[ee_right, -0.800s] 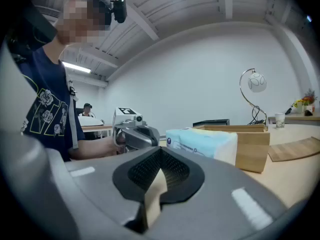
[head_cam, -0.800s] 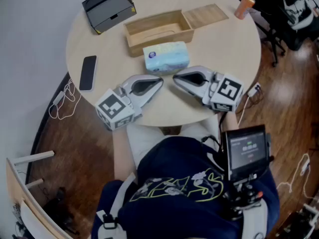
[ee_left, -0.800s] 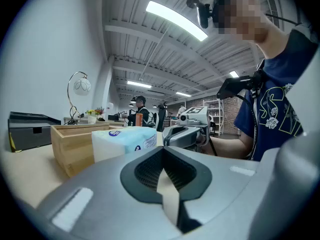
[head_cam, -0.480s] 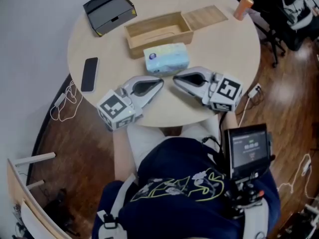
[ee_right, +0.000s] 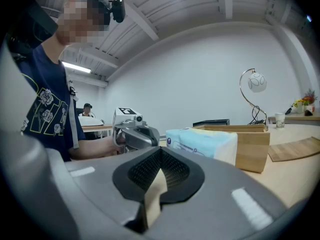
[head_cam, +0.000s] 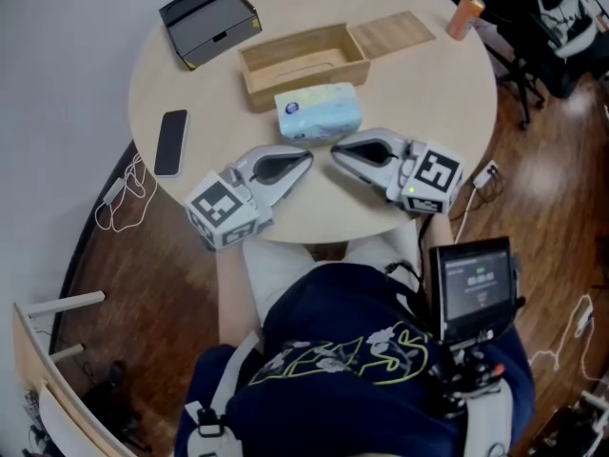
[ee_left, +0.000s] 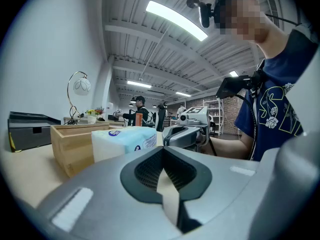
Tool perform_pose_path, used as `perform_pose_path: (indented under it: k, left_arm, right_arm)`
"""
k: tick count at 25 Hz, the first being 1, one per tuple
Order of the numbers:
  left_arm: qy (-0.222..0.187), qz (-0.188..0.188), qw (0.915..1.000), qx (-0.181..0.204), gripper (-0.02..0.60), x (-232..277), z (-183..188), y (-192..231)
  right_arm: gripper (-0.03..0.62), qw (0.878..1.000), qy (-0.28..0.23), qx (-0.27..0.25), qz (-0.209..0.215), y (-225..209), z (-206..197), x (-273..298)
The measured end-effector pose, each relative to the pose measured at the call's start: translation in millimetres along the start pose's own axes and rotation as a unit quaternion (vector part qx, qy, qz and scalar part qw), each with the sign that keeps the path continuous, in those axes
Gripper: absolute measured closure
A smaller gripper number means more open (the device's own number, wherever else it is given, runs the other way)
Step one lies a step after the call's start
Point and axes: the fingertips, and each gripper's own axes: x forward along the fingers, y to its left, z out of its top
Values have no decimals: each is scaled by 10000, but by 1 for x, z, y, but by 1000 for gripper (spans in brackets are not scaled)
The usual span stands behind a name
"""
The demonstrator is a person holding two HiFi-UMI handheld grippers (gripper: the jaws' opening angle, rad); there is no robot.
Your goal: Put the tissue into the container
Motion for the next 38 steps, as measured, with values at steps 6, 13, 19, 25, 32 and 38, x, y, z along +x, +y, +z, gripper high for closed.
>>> perform_pose_path:
  k: [6,13,19,25,32,38]
  left_arm:
    - [61,-34,10000,3,578,0,-1,0]
    - [144,-532,9984,114,577,2,-3,-14]
    - [127,-453,9988,101,379,-5,-2,-16]
    - [48,-138,9999,53,242,-19,-4,-9]
    - [-40,306,9995,-34,137,-29,-6,35]
    - [-22,195,9998,-44,137,-21,-2,61]
  right_arm:
    - [584,10000,19,38,-12,0,-1,0]
    - [588,9999,32,-1,137,4,-1,-1]
    - [591,9999,-52,46,91,-5,-2,-20]
    - [286,9992,177,92,355,-8,-12,-43]
    - [157,9973,514,184,489,-42,-23,-51]
    - [149,9953,645,160,703,-77,-19,-39]
